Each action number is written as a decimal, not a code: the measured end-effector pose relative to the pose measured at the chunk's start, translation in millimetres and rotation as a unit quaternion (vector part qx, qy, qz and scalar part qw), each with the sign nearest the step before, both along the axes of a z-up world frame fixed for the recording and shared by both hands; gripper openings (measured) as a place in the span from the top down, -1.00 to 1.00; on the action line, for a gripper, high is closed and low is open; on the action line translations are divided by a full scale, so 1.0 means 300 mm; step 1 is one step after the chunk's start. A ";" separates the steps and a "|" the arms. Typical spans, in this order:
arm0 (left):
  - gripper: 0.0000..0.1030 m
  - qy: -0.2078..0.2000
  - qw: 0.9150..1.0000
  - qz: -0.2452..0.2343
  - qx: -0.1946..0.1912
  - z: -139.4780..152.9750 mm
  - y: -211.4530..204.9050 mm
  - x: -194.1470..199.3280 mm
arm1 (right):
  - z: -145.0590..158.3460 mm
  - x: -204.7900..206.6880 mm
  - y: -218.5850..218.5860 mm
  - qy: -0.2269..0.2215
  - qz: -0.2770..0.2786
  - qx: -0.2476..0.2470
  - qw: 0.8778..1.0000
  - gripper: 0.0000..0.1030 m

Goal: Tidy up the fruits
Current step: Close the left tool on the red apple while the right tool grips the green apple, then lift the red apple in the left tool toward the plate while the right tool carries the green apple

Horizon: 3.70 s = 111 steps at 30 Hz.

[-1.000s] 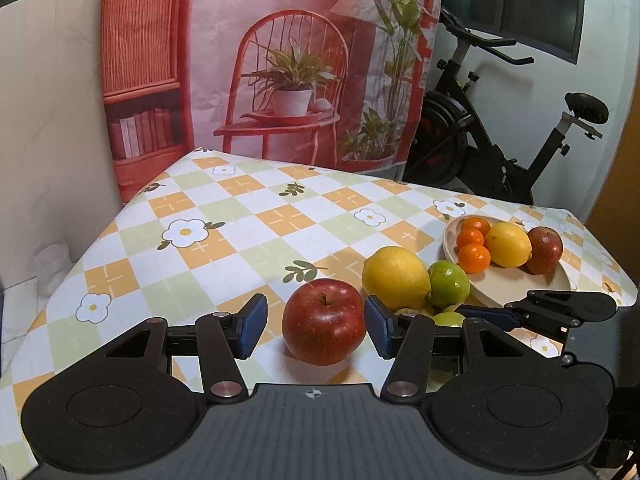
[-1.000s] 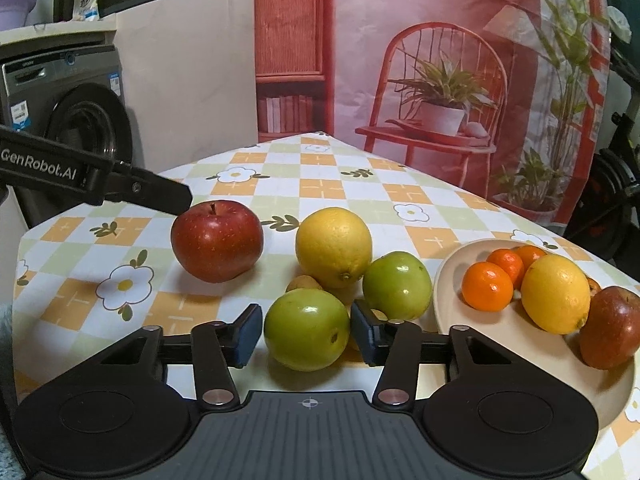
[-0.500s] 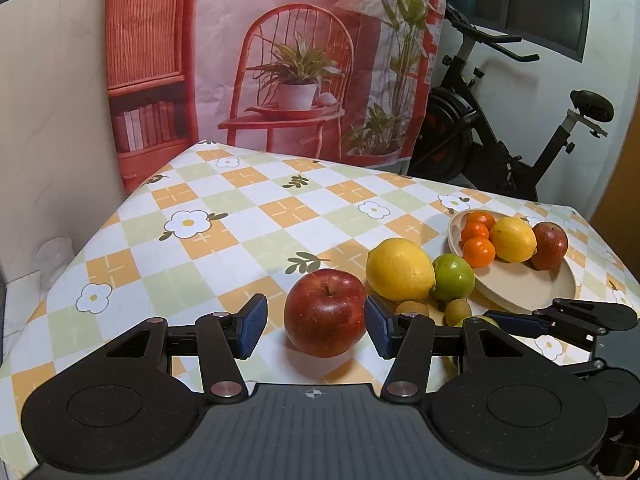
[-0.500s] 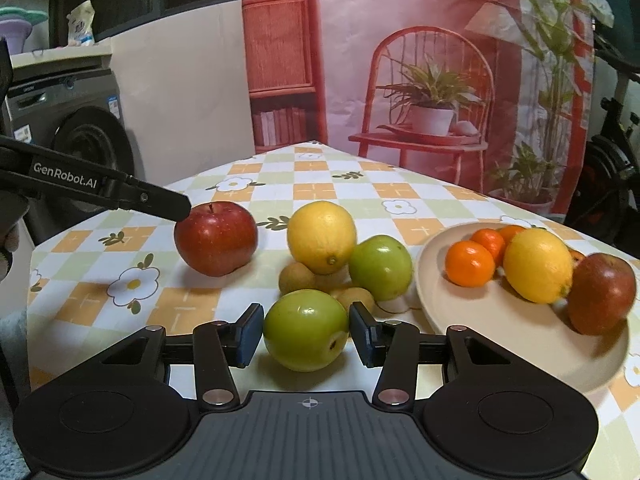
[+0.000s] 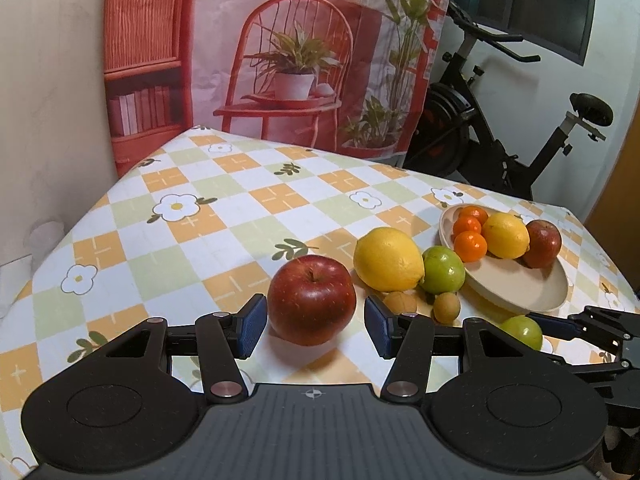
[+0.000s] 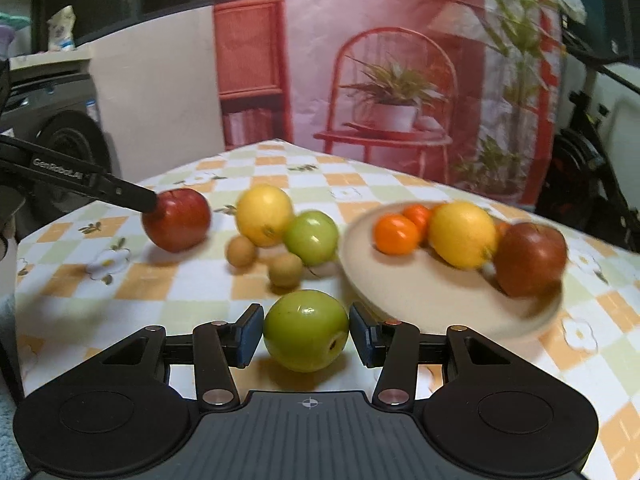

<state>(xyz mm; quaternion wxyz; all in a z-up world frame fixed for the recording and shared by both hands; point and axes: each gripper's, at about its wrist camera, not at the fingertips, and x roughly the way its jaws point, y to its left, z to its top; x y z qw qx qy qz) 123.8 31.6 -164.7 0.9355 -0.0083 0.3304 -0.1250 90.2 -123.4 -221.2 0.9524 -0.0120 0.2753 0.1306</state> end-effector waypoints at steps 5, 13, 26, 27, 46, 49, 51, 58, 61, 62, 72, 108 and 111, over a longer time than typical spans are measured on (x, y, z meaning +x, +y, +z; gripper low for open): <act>-0.10 -0.002 1.000 -0.005 0.009 0.001 -0.015 -0.001 | -0.014 -0.002 0.001 -0.010 0.002 0.006 1.000 0.14; -0.20 -0.001 1.000 -0.006 0.011 0.000 -0.019 0.004 | -0.013 0.028 0.000 -0.012 0.009 0.027 1.000 0.14; -0.33 0.002 1.000 -0.008 0.027 -0.023 -0.034 0.075 | -0.014 0.031 -0.010 -0.010 0.008 0.034 0.999 0.14; -0.33 0.003 1.000 -0.008 0.030 -0.027 -0.039 0.082 | -0.014 0.031 -0.010 -0.009 0.008 0.034 0.999 0.14; -0.25 0.023 0.999 -0.010 0.048 -0.095 -0.055 0.163 | -0.019 0.036 -0.014 -0.007 0.008 0.041 0.999 0.14; -0.24 0.017 0.998 -0.013 0.056 -0.098 -0.063 0.158 | -0.018 0.036 -0.015 -0.007 0.008 0.040 0.999 0.14; -0.24 0.014 0.998 -0.015 0.059 -0.099 -0.067 0.154 | -0.018 0.036 -0.016 -0.007 0.008 0.041 0.999 0.14; -0.24 0.003 0.998 -0.016 0.053 -0.073 -0.059 0.122 | -0.022 0.036 -0.004 -0.013 0.012 0.039 0.999 0.15; -0.24 0.002 0.998 -0.020 0.053 -0.067 -0.061 0.112 | -0.021 0.031 0.014 -0.017 0.024 0.026 0.999 0.15; -0.24 0.002 0.998 -0.020 0.054 -0.066 -0.062 0.109 | -0.018 0.028 0.015 -0.019 0.028 0.025 0.999 0.15; -0.24 -0.019 0.998 -0.040 0.042 -0.016 -0.103 0.079 | 0.009 0.007 -0.023 -0.032 0.017 0.042 0.998 0.16; -0.24 -0.043 0.994 -0.099 0.029 0.029 -0.271 0.086 | 0.051 0.010 -0.040 -0.021 0.045 0.056 0.997 0.23; -0.24 -0.043 0.995 -0.084 0.030 0.033 -0.232 0.091 | 0.045 0.043 0.010 -0.012 0.064 0.047 0.997 0.16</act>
